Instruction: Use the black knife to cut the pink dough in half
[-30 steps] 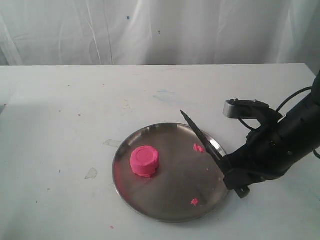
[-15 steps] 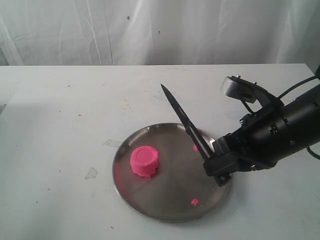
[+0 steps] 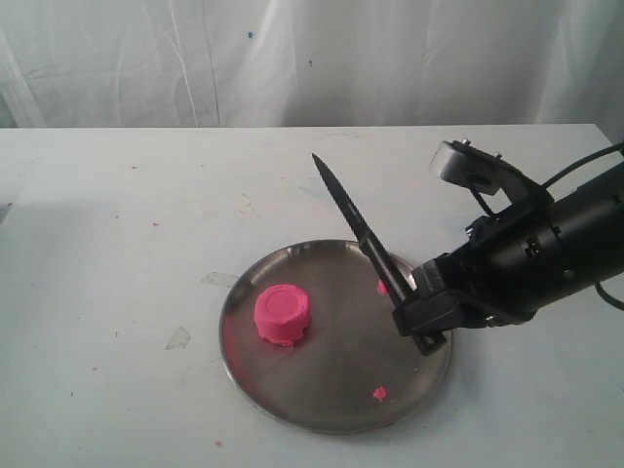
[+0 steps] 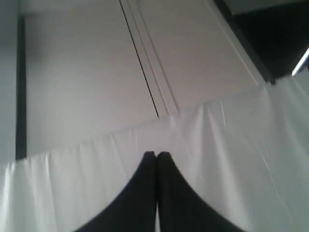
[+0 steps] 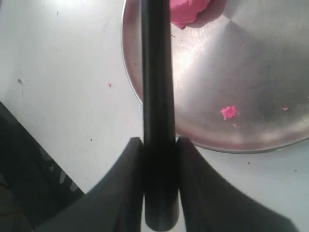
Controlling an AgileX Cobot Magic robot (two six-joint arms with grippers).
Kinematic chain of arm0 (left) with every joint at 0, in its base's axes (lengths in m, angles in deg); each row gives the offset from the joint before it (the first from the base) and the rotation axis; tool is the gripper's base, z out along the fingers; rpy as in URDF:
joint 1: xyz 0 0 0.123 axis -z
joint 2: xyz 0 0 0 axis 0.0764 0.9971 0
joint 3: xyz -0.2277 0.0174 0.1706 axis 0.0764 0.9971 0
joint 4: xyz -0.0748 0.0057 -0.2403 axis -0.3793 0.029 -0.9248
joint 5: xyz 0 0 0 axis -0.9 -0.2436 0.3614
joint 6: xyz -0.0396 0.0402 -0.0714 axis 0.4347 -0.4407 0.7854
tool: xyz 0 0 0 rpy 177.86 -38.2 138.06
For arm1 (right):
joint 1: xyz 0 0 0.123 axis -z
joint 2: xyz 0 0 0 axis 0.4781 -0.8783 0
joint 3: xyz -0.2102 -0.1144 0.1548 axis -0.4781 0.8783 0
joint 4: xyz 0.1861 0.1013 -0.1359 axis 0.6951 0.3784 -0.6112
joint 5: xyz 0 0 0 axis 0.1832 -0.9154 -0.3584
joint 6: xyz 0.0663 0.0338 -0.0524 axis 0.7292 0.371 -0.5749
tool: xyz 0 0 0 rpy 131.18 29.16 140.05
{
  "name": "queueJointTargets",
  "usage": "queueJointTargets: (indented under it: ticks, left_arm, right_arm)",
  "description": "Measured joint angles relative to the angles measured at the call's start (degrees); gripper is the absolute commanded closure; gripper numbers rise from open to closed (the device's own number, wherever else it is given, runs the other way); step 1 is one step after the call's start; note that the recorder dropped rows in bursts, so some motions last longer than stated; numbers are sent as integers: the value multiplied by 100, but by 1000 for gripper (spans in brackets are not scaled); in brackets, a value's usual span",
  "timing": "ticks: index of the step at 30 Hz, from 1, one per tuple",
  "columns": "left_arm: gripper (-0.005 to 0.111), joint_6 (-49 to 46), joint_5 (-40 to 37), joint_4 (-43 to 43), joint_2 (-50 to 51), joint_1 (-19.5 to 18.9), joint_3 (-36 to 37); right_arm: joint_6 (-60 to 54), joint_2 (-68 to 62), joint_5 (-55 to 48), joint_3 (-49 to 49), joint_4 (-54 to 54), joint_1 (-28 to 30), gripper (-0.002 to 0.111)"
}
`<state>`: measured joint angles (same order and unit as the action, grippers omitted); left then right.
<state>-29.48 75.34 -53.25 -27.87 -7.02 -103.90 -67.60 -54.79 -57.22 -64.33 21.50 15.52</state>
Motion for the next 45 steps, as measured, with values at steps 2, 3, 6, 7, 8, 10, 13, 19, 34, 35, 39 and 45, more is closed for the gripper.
queueJointTargets:
  ticks: [2,3,6,7,8,10,13,19,34,35,39,45]
  left_arm:
    - [107,14,-133,-12,219,0,-562]
    - [107,14,-335,-12,381,0,-855]
    - [107,-180,-1362,0,1024,0,-1511]
    - [107,-334,-1818,0,1328,0,-1668]
    - [107,-496,-2258,10,1670,0,-1770]
    - [107,-725,-2962,23,2479,0,-1823]
    - [107,-840,-3717,23,3765,0,-1722]
    - [107,224,-3661,12,6164,0,-1450]
    - [107,4276,-791,4451,8092,1321,-1937]
    - [107,4311,-1178,4567,8143,1462,-2025]
    - [107,4543,-3428,4737,8378,1814,-2468]
    - [107,3971,-6628,4501,8575,2039,-3058]
  right_arm:
    - [0,0,52,0,11,9,108]
    - [0,0,93,0,11,9,108]
    - [0,0,177,0,11,9,108]
    - [0,0,196,0,11,9,108]
    - [0,0,216,0,11,9,108]
    - [0,0,246,0,11,9,108]
    - [0,0,257,0,11,9,108]
    - [0,0,257,0,-77,9,108]
    - [0,0,297,0,-59,9,108]
    - [0,0,310,0,-59,9,108]
    - [0,0,321,0,-59,9,108]
    - [0,0,376,0,-83,9,108]
